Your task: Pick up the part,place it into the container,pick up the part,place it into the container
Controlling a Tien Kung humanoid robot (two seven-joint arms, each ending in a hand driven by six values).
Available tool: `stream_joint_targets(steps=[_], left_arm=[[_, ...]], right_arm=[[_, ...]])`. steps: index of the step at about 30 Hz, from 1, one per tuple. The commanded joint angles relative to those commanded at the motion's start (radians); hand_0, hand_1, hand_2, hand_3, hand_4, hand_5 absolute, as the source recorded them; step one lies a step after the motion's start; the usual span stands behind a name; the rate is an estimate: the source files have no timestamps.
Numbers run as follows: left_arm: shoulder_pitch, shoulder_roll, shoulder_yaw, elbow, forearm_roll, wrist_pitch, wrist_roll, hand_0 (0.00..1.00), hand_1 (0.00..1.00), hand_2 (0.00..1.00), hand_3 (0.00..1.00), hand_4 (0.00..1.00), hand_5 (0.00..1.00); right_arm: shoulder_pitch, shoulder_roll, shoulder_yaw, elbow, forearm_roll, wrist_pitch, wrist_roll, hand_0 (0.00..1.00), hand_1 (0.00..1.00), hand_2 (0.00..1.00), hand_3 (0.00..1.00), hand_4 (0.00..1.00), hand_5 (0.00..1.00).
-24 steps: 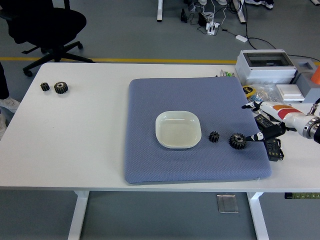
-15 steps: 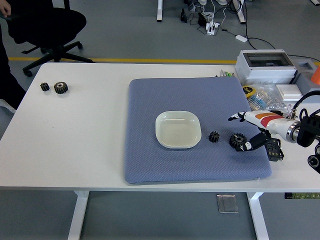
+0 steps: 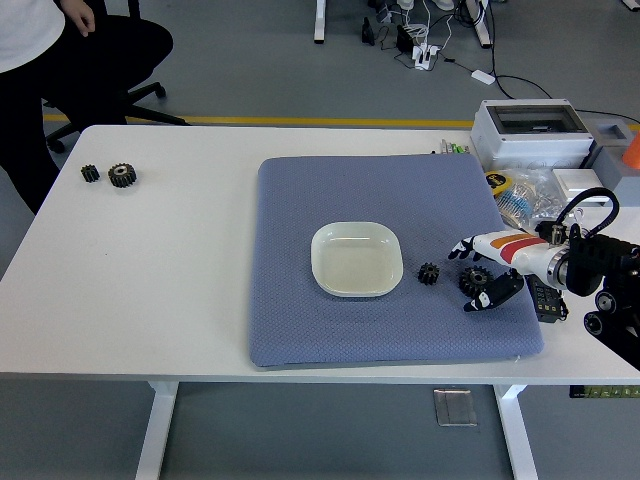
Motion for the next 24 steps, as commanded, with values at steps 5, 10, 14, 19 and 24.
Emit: stream_joint_targets(steps=[5, 10, 14, 19, 24], left_arm=[[-0.002, 0.001, 0.003, 0.000, -0.003, 0.001, -0.001, 0.608, 0.577, 0.654, 0.558, 0.654, 0.570], [-0.002, 0.001, 0.002, 0.000, -0.002, 0.001, 0.000, 0.606, 0.573, 0.654, 0.558, 0.654, 0.569], [-0.002, 0.000, 0.002, 0.000, 0.000, 0.001, 0.002, 0.606, 0.573, 0.654, 0.558, 0.654, 0.569], [0.000, 0.000, 0.002, 0.000, 0.001, 0.002, 0.002, 0.605, 0.572, 0.655, 0.559, 0.655, 0.570], [0.003, 0.001, 0.001, 0.000, 0.004, 0.001, 0.004, 0.604, 0.572, 0.656, 0.558, 0.655, 0.570]], right_arm=[[0.007, 0.007, -0.018, -0.023, -0.005, -0.021, 0.007, 0.578, 0.644, 0.722, 0.656, 0.998, 0.277], [0.009, 0.012, -0.025, -0.039, 0.003, -0.041, 0.015, 0.472, 0.595, 0.674, 0.566, 0.952, 0.228], [0.007, 0.016, -0.029, -0.053, 0.008, -0.057, 0.022, 0.472, 0.595, 0.674, 0.566, 0.952, 0.228], [0.000, 0.018, -0.031, -0.059, 0.008, -0.082, 0.029, 0.354, 0.503, 0.559, 0.502, 0.833, 0.143], [-0.004, 0.023, -0.030, -0.069, 0.014, -0.093, 0.029, 0.322, 0.470, 0.527, 0.480, 0.791, 0.120]])
